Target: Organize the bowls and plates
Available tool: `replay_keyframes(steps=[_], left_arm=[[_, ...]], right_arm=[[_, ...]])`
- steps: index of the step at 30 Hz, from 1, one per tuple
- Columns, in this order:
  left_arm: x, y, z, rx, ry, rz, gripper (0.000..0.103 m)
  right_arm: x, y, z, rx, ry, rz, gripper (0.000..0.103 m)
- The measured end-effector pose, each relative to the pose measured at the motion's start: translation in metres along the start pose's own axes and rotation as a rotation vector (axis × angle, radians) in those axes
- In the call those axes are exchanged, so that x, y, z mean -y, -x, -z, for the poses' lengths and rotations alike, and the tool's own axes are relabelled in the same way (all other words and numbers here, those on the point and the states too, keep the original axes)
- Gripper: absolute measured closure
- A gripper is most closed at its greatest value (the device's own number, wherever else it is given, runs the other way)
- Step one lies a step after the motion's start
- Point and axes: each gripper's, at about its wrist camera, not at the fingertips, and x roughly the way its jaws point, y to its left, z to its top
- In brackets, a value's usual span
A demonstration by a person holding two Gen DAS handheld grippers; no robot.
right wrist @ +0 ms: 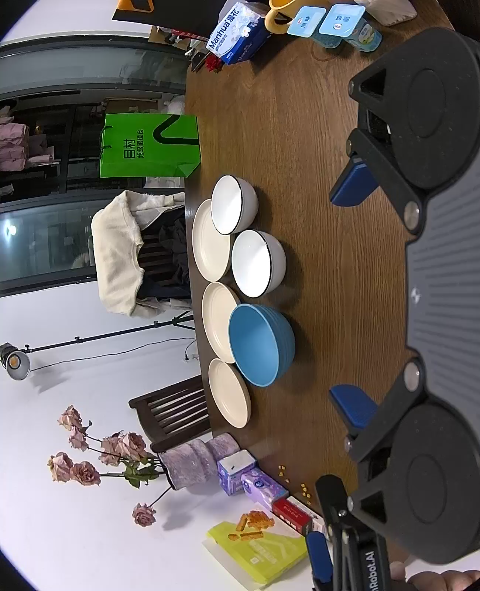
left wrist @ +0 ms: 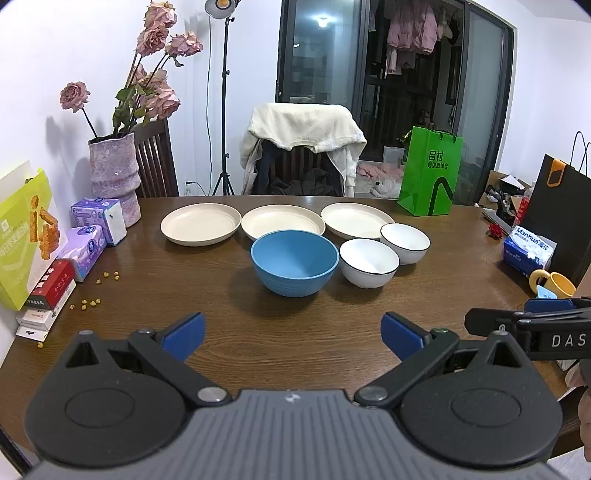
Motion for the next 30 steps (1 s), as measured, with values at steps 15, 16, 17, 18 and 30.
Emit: replay_keyframes(steps=[15, 16, 17, 18, 30], left_arm=[[0.0012, 0.0003, -0.0040, 0.003, 0.000, 0.003, 0.000], [0.0013, 0.0003, -0.0046, 0.004, 0.001, 0.004, 0.000], [0.0015, 0.0004, -0.0041, 0.004, 0.001, 0.003, 0.000], [0.0023, 0.0003, -0.0042, 0.005, 0.000, 0.003, 0.000], [0.0026, 0.0013, -0.0041, 0.011, 0.000, 0.005, 0.000]], right_arm=[[0.0008, -0.0004, -0.0003, 0.003, 0.001, 0.000, 0.000], [0.0014, -0.0003, -0.0008, 0.003, 0.000, 0.001, 0.000], [0.0016, -0.0003, -0.0009, 0.003, 0.000, 0.002, 0.000], [0.0018, -0.0003, -0.0008, 0.004, 0.001, 0.001, 0.000], [0.0009, 0.0001, -0.0013, 0.004, 0.001, 0.000, 0.000]])
